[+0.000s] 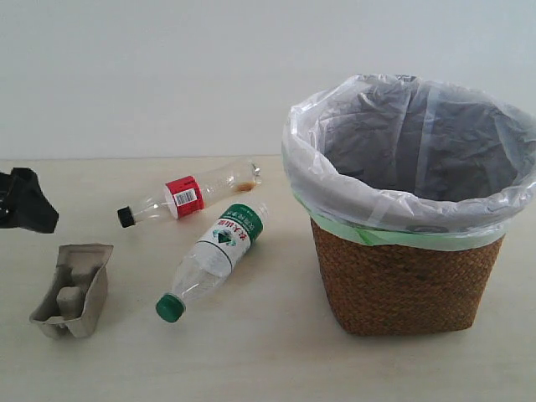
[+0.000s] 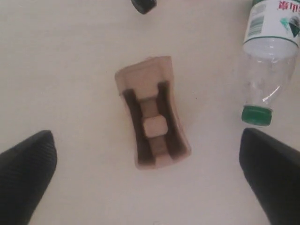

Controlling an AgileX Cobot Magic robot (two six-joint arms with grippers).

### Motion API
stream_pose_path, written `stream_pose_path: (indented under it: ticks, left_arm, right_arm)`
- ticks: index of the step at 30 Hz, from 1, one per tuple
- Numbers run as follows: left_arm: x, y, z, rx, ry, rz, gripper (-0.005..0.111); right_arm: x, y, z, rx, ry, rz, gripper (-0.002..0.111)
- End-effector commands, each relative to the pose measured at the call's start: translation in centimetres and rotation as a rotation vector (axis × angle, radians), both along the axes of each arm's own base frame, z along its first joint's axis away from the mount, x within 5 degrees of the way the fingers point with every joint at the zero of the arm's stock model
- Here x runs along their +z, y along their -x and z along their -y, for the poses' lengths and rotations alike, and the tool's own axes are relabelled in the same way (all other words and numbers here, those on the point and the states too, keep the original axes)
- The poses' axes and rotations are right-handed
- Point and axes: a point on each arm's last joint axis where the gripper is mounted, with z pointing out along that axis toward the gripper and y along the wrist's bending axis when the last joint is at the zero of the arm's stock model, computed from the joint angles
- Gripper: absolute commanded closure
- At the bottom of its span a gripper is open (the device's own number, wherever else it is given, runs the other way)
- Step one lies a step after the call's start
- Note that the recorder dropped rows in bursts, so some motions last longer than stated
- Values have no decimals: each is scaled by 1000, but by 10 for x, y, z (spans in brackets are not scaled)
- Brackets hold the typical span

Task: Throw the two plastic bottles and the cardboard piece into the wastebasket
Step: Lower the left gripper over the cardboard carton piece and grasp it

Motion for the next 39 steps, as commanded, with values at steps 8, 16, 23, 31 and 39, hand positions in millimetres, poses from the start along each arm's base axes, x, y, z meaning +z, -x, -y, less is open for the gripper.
stream_pose_path:
  ticks: [8, 16, 23, 31, 39]
  left_arm:
    - [-67, -26, 6, -67, 28, -214, 2]
    - [-88, -37, 14, -61, 57, -225, 2]
    - [-100, -43, 48, -122, -25, -159, 2]
    - [-105, -50, 37, 26, -130, -164, 2]
    - [-117, -53, 42, 87, -60, -224, 2]
  right_arm:
    - [1, 0, 0, -5, -1, 17, 108]
    - [1, 0, 0, -5, -1, 17, 108]
    - [1, 0, 0, -5, -1, 17, 108]
    - [1, 0, 0, -5, -1, 17, 108]
    - [1, 0, 0, -5, -1, 17, 108]
